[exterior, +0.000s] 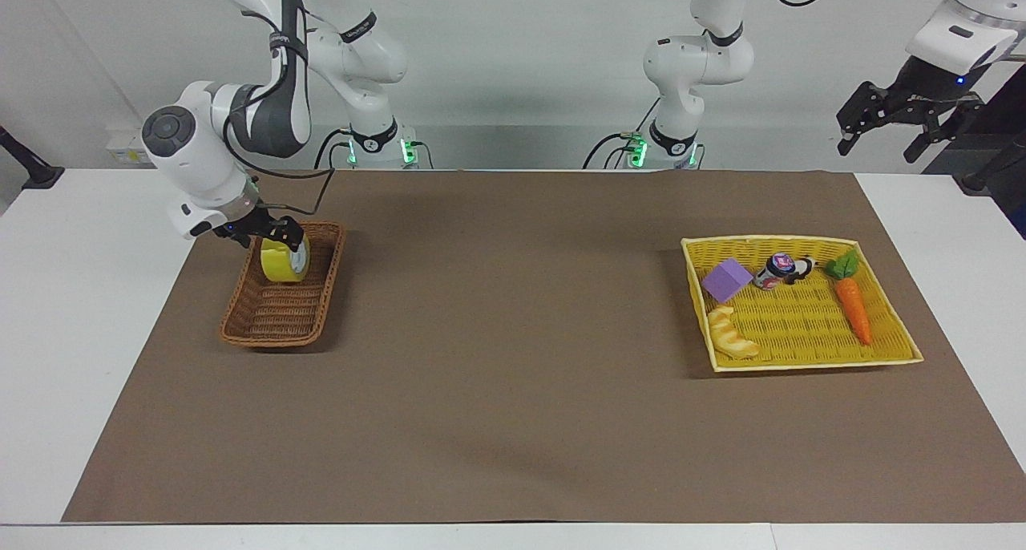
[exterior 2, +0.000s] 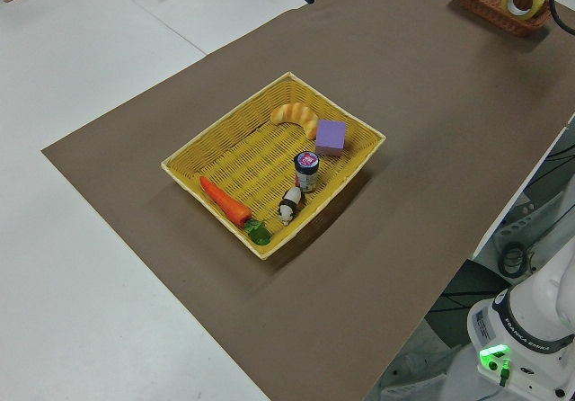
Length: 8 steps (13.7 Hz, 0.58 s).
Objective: Move tape to another basket
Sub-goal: 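Lower the tape into the brown wicker basket with the right gripper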
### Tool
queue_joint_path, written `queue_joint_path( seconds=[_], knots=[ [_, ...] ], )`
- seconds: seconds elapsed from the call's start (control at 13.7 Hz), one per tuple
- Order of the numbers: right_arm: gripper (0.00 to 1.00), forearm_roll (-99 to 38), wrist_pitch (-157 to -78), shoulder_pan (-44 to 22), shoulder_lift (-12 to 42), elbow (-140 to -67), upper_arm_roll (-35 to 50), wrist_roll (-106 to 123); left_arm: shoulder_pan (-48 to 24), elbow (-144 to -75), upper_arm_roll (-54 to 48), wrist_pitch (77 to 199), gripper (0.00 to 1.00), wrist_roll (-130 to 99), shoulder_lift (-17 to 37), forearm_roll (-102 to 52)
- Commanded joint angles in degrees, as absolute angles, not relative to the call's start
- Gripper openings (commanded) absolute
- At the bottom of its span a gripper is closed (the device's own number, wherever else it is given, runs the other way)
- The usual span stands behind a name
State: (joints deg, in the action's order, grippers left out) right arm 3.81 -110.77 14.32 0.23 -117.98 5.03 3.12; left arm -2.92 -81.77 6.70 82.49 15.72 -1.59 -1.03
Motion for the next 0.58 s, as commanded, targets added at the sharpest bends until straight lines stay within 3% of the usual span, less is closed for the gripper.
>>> queue_joint_path(
  seconds=[0.0,0.51],
  knots=[
    [1.0,4.4,-107.8,12.8,1.3,-111.0,5.4,4.1,-3.1,-83.5,6.5,82.4,1.0,14.9,-3.2,-0.4],
    [1.0,2.0,-101.7,7.9,0.4,-102.0,5.7,-1.0,-3.1,-83.5,6.5,82.4,1.0,14.9,-3.2,-0.4]
  ],
)
